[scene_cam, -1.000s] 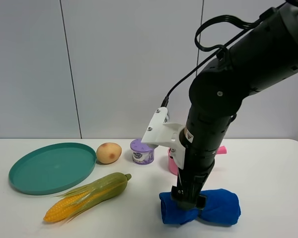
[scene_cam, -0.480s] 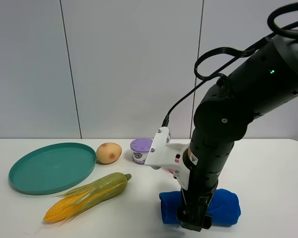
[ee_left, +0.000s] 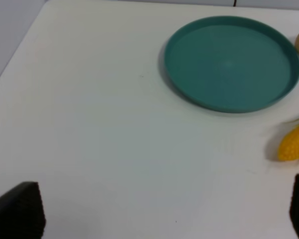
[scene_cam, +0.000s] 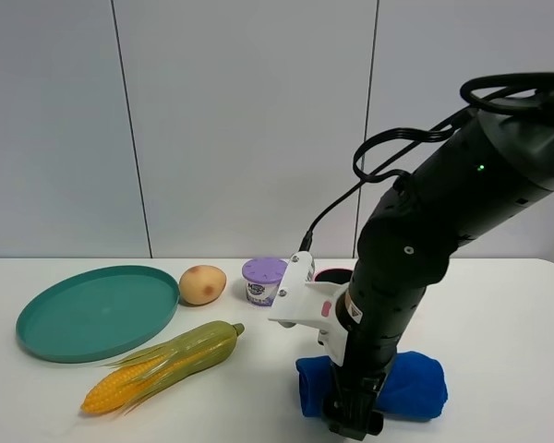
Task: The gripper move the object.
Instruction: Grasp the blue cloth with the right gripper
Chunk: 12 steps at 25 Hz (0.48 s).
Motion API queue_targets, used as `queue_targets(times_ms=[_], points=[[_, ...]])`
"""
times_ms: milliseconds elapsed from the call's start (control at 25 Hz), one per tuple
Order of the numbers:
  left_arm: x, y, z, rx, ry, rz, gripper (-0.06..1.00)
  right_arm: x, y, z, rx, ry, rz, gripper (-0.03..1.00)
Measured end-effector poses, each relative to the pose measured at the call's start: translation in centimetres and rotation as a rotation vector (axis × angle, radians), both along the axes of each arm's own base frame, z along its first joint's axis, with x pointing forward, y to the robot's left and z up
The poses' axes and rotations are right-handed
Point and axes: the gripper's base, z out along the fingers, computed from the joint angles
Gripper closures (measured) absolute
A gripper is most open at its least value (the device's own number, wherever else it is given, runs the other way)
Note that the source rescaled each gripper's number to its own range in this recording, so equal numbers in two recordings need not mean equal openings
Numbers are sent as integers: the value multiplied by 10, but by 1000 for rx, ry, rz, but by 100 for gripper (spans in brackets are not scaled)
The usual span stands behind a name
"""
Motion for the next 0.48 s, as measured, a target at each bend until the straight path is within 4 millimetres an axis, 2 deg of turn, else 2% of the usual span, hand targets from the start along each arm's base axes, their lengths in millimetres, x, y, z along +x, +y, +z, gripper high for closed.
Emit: queue_targets(times_ms=[160, 280, 400, 480], points=[[0, 0, 0, 0, 0, 0, -6, 4, -5, -1, 2, 2, -21, 19], [0, 0, 0, 0, 0, 0, -6, 5, -6, -2, 2, 3, -28, 34], [0, 0, 0, 0, 0, 0, -6, 5, -6, -2, -2, 3, -25, 68], [0, 0, 0, 0, 0, 0, -6, 5, -6, -1, 0, 1, -24, 97]])
